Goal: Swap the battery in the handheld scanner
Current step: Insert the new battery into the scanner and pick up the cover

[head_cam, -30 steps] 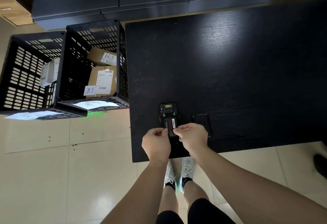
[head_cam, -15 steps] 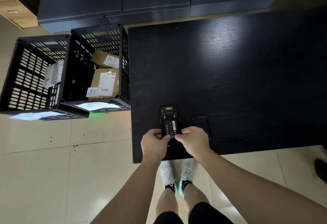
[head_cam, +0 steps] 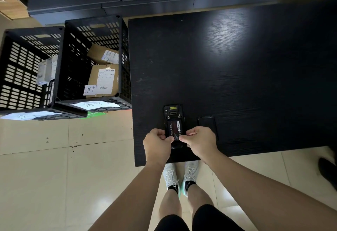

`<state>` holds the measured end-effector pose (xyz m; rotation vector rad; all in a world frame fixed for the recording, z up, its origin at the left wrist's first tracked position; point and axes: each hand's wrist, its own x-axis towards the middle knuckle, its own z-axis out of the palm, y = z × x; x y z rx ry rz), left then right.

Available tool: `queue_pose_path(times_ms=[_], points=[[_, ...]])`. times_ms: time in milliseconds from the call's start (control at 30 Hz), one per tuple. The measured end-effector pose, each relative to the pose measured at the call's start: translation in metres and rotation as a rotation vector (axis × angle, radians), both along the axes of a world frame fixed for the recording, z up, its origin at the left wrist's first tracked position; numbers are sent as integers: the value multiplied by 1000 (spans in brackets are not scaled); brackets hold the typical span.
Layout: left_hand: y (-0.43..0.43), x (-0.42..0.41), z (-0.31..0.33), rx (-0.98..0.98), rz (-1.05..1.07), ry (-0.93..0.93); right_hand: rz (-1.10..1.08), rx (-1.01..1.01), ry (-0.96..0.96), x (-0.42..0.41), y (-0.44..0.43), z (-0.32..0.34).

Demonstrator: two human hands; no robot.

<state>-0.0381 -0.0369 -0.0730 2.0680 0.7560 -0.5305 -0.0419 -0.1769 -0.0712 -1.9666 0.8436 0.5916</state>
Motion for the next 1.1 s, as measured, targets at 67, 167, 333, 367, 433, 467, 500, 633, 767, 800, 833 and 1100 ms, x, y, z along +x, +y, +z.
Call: queue_pose_path(times_ms=[67,167,333,367,433,467,500,633,767,800,833,1100], points=[[0,0,2,7,-13,-1,8,-1,-6,0,1,1],[1,-1,10,31,-25,-16,29,-9,-12,-1,1,6],[-38,-6,37,45,-53,-157,-32,-97,-74,-5,-35,23],[-53,-8,41,-8,-87,-148,-62,-127,-85,-6,-49,24],[-82,-12,44,-112,-127,-102,-117,-154,-75,-10,-73,24],[-94,-14,43,-147,-120,-71,-133,-149,-59,-12,-82,22],[-104,-15,40,-174,-92,-31,-142,-132,-39,-12,-88,19],[-120,-13,20,-153,8,63,-158,-32,14,-15,-96,8],[-122,-9,12,-110,49,94,-139,-9,3,-18,-95,-1],[-123,-8,12,-109,61,99,-144,-7,1,-18,-94,-3],[-124,-7,11,-112,76,108,-157,-5,5,-18,-93,-4],[-126,-6,4,-142,154,143,-223,-5,24,-16,-89,-4]])
